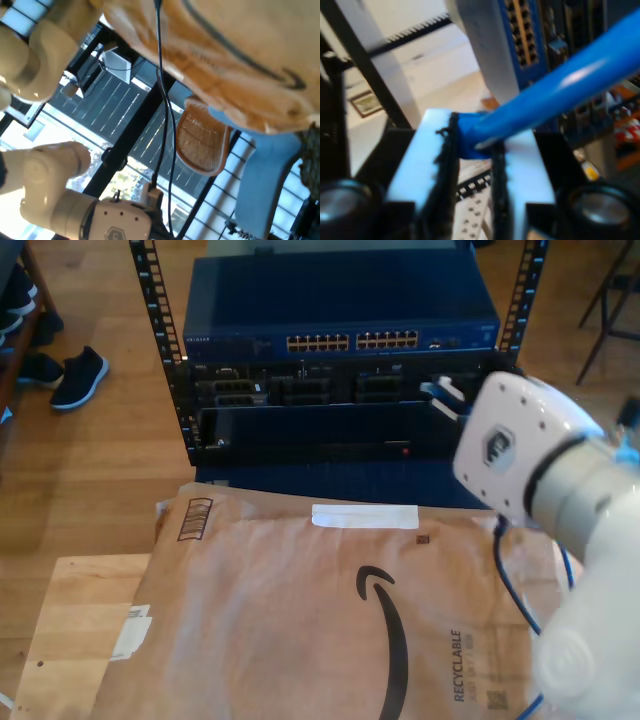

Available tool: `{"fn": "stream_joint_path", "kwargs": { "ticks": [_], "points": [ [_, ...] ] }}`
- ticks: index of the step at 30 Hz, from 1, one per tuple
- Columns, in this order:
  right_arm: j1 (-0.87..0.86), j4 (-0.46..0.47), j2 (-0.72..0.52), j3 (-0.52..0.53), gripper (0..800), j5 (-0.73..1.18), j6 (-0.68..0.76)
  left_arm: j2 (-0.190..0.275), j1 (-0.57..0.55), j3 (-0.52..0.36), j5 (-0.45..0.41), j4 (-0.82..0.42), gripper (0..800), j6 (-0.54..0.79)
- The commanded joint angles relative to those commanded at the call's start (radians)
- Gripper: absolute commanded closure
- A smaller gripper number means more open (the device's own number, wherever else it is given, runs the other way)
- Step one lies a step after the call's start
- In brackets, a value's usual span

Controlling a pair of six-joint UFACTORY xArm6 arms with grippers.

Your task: Grab the cable and plug it in

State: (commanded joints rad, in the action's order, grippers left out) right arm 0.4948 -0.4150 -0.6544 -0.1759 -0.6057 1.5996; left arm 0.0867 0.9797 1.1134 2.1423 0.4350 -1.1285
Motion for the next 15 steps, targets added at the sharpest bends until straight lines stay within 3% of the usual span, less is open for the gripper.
{"fn": "stream_joint_path", "kwargs": {
  "ticks": [4, 8, 11, 15],
  "points": [
    [-0.002, -0.051, 0.032, 0.092, 797, -0.213, -0.083, 0.063, 0.071, -0.098, -0.064, -0.141, 1, 0.155],
    [0.018, -0.218, 0.143, 0.109, 799, -0.468, -0.269, 0.129, 0.141, -0.221, -0.144, -0.255, 0, 0.278],
    [0.129, -0.295, 0.238, 0.109, 800, -0.605, -0.318, 0.206, 0.181, -0.313, -0.193, -0.308, 1, 0.361],
    [0.261, -0.44, 0.322, 0.109, 799, -0.743, -0.408, 0.358, 0.219, -0.505, -0.328, -0.427, 0, 0.466]
  ]
}}
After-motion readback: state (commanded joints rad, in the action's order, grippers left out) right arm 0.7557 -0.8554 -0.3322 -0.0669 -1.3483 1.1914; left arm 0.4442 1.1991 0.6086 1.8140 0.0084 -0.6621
